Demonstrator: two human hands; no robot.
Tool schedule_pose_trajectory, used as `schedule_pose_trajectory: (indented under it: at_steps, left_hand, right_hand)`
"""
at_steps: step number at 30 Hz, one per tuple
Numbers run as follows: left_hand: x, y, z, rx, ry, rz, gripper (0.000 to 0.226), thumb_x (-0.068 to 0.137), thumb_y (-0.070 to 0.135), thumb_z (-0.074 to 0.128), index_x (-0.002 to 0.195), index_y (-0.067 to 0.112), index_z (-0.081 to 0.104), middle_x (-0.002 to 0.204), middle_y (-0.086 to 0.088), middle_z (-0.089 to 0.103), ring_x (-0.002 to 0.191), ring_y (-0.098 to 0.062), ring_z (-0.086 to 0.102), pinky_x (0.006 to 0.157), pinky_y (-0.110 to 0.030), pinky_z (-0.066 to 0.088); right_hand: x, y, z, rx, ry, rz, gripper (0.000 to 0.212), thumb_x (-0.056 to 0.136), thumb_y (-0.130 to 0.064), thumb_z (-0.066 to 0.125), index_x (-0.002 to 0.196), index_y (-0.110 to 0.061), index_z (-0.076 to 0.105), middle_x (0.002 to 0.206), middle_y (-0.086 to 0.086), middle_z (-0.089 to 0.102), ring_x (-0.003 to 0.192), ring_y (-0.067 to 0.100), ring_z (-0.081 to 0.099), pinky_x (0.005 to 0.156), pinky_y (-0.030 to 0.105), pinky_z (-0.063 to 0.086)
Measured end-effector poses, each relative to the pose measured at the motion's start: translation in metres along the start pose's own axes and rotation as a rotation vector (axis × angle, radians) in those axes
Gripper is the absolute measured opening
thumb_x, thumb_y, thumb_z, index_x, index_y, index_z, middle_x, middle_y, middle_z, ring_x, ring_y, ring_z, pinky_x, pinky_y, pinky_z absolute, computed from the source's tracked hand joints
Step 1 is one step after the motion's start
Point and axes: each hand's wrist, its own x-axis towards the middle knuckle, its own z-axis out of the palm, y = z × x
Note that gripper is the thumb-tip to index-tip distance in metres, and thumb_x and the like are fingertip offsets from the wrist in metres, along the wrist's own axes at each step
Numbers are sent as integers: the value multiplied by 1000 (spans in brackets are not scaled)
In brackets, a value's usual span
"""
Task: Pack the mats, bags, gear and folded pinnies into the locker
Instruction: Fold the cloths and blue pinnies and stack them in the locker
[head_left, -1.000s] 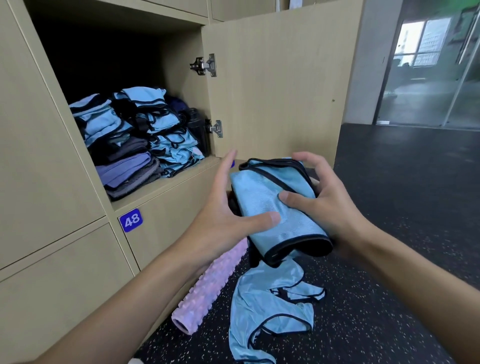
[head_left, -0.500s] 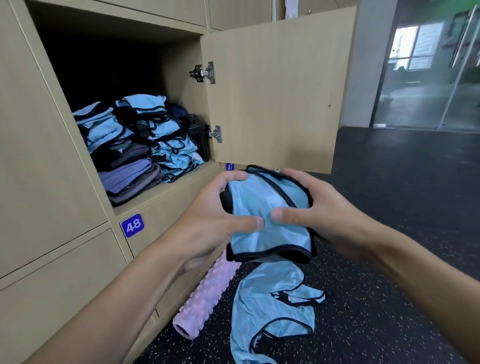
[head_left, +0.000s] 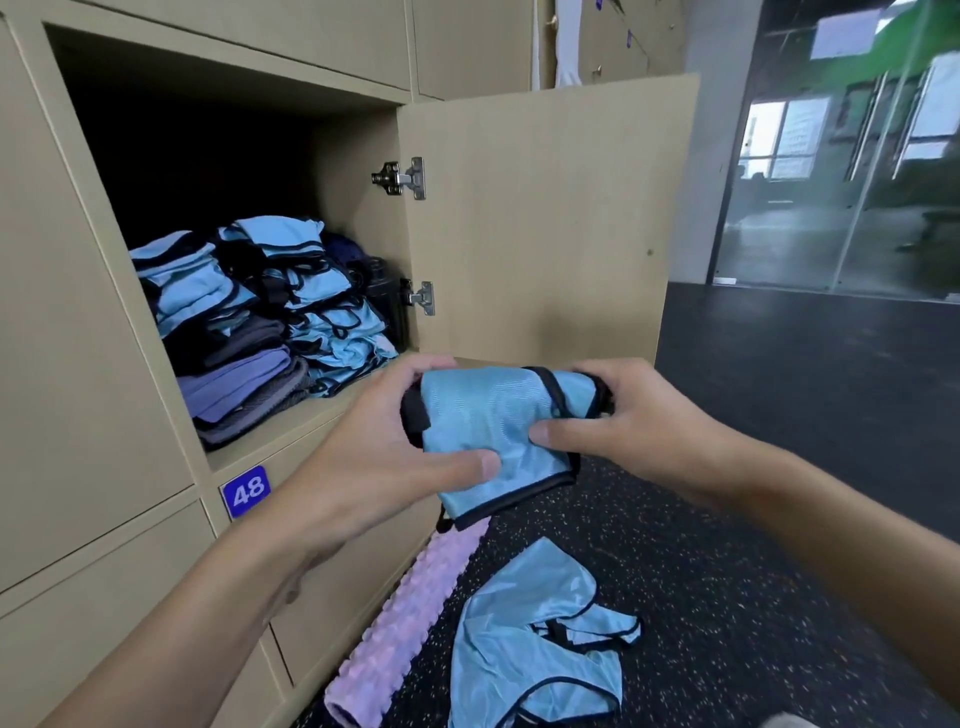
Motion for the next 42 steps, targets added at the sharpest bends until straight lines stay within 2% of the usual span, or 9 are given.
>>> schedule_pose_trajectory:
  at_steps: [7,12,16,23,27,31,34,38,42]
  left_hand:
    - [36,-31,-16,-17,60,-76,71,64,-5,88,119,24,52,77,17,68,71,-4,66,62,-19,54]
    - [74,-56,-34,-89,340,-141,69,52,19,93,110,33,59,97,3,72,88,-19,71,80,-38,60]
    - [109,-66,-51,-210,513,-111,56,72,4,84,113,20,50,96,-8,66,68,-20,65,48,-30,47]
    - [151,-68,-96,-39,701,19,81,73,30,86,123,63,31,124,2,61,112,-13,63,95,-39,53]
    - [188,-47,-140,68,760,149,68,81,21,82,122,51,37,106,0,62,92,-2,65,75,-23,57]
    - [228,-27,-191,293,821,170,41,82,24,80,105,42,50,94,9,61,88,-7,61,82,-36,59]
    - [248,-21,-222,378,871,156,40,83,31,77,111,41,50,96,15,63,88,-1,61,86,-41,58]
    - [263,-30,-247,551,954,-35,81,80,41,74,141,46,20,103,10,63,94,-15,65,93,-43,53]
    - [267,-67,-250,982,913,-275,57,85,56,57,135,53,29,140,-10,43,123,-35,47,109,-49,36]
  right_hand:
    - [61,41,14,337,-169,59,28,84,-17,67,110,-8,69,106,8,74,97,20,70,89,35,57]
    - [120,55,28,416,-92,82,66,69,-36,72,130,-28,49,115,3,69,102,18,71,88,37,58]
    - [170,50,33,349,-193,-9,96,61,-31,83,137,-55,30,120,-4,67,107,10,68,92,28,54]
    - [268,32,58,488,-150,2,77,78,-6,79,139,-36,44,111,8,72,98,23,72,86,36,58]
    - [331,4,63,606,-230,-5,79,80,-9,78,145,-31,38,116,9,71,98,22,73,94,42,55]
    - [393,-27,70,608,-274,-63,54,84,-10,76,132,-14,52,115,12,71,99,25,72,91,41,57]
    - [438,-42,84,566,-277,-128,44,85,-14,76,123,-8,58,111,13,72,98,26,72,90,43,58]
    - [481,-46,111,198,-246,-172,105,69,-56,78,152,-15,29,148,5,41,130,24,50,109,41,43]
    - [494,-19,132,-411,-105,-342,84,89,-65,52,155,-29,15,157,-3,12,143,24,19,115,45,22]
